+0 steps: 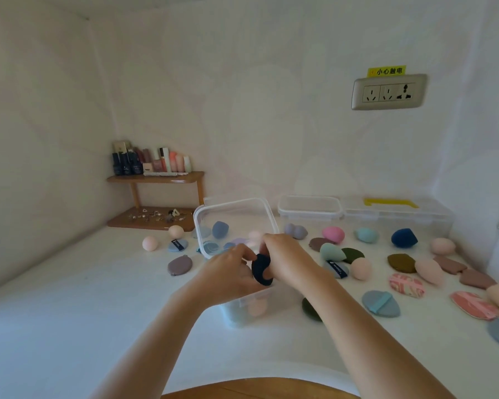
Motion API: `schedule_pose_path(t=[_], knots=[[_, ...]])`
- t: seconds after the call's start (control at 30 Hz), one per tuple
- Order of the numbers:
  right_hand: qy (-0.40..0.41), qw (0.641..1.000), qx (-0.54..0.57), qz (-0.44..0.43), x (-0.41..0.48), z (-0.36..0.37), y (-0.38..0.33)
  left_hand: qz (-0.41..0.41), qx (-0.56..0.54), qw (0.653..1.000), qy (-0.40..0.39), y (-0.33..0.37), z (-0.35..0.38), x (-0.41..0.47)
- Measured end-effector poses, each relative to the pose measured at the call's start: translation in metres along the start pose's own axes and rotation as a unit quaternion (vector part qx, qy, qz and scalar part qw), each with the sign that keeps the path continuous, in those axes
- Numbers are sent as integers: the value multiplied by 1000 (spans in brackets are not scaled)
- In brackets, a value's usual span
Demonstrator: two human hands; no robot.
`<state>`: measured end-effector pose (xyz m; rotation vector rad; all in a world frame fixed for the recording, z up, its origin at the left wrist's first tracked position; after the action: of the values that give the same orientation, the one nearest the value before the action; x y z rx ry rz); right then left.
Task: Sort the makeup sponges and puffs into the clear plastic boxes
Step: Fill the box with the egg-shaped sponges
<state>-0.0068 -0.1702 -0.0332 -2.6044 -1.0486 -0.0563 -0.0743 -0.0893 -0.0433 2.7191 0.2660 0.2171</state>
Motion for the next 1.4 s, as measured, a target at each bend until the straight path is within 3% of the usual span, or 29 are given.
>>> schedule_pose_path(t=[0.27, 0.5, 0.7, 0.87, 1.0, 1.07, 1.13, 1.2, 1.27, 1.3, 1.33, 1.4], knots=[[-5, 997, 74, 11, 8, 7, 0, 53, -45, 997, -41, -20, 3, 5], [-91, 988, 125, 25, 23, 17, 0, 64, -69, 989, -113, -40, -5, 17], [-54, 997, 46, -2, 27, 14, -9, 103, -51, 985, -129, -39, -4, 30], [-36, 998, -55, -17, 28, 9, -14, 124, -153, 971, -136, -41, -3, 35], [-44, 999, -15, -14, 24, 10, -13, 126, -230, 955, -137, -44, -8, 38], [-46, 998, 30, 0, 26, 12, -5, 123, -286, 948, -72, -44, -21, 37], [-45, 996, 74, 13, 27, 14, 4, 99, -373, 917, 99, -56, -53, 35], [-45, 995, 87, 15, 27, 17, 8, 25, -465, 837, 288, -92, -86, 30], [-32, 996, 84, 20, 29, 18, 10, -53, -576, 729, 365, -137, -105, 34], [-21, 997, 72, 28, 29, 17, 12, -93, -611, 694, 369, -156, -107, 41], [-9, 998, 51, 40, 29, 17, 14, -137, -613, 690, 360, -172, -106, 48], [17, 997, 10, 76, 29, 15, 19, -213, -544, 750, 311, -191, -95, 64]])
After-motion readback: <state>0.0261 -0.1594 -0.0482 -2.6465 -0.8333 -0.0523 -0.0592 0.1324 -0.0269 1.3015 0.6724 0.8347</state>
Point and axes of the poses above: each hand's wrist, its own x-axis towards the middle knuckle, its own z-axis out of the palm, y = z × x, the point moved 7 cm from there along x, towards the middle knuckle, and after that the axes turned 2 degrees about x, right-handed, at the moved point
